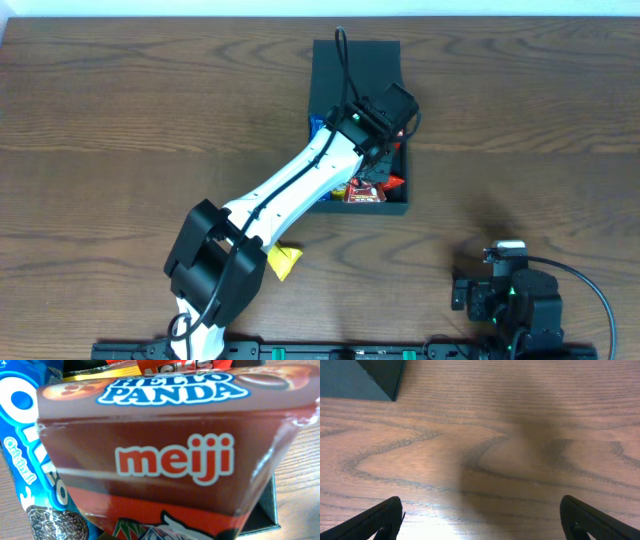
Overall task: Pack container
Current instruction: 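Lift the Hello Panda box and carry it over the black box, then lower the Hello Panda box into the box and release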
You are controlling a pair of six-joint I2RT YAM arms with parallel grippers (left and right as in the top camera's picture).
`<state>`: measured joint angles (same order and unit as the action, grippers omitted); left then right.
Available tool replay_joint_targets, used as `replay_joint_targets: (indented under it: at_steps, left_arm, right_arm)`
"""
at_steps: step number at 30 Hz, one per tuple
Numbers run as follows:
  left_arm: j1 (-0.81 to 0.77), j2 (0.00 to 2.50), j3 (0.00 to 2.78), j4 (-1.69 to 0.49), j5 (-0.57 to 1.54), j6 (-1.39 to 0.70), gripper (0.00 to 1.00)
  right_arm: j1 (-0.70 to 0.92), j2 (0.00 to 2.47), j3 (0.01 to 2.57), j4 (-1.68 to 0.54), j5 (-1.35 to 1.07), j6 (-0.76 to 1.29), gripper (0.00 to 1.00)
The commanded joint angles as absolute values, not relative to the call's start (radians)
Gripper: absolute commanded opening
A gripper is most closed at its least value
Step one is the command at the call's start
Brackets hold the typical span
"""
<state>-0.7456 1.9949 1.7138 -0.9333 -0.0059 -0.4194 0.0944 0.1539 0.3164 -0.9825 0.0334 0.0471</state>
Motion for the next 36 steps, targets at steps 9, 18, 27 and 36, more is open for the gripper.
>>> replay_joint_targets:
  at_steps: [9, 18, 27, 36]
  left_arm:
    - [-0.719, 2.007, 1.732, -0.925, -0.089, -0.427, 0.24]
    - [-0.719, 2.013, 1.732, -0.962, -0.089, -0.427, 0.25]
    - [-0.719, 2.037, 1.732, -0.967, -0.089, -0.427, 0.42]
    - [-0.719, 2.034, 1.734, -0.958, -0.089, -0.427, 0.62]
  right_arm:
    - [0.085, 0.147, 0.312, -0.986, 0.033, 0.036, 0.99]
    - [0.085, 0.147, 0.312, -0.986, 0.033, 0.036, 0.99]
    - [0.086, 0.147, 0.312, -0.986, 0.033, 0.036, 0.99]
    - [0.086, 0.147, 0.312, -0.986, 0.033, 0.036, 0.99]
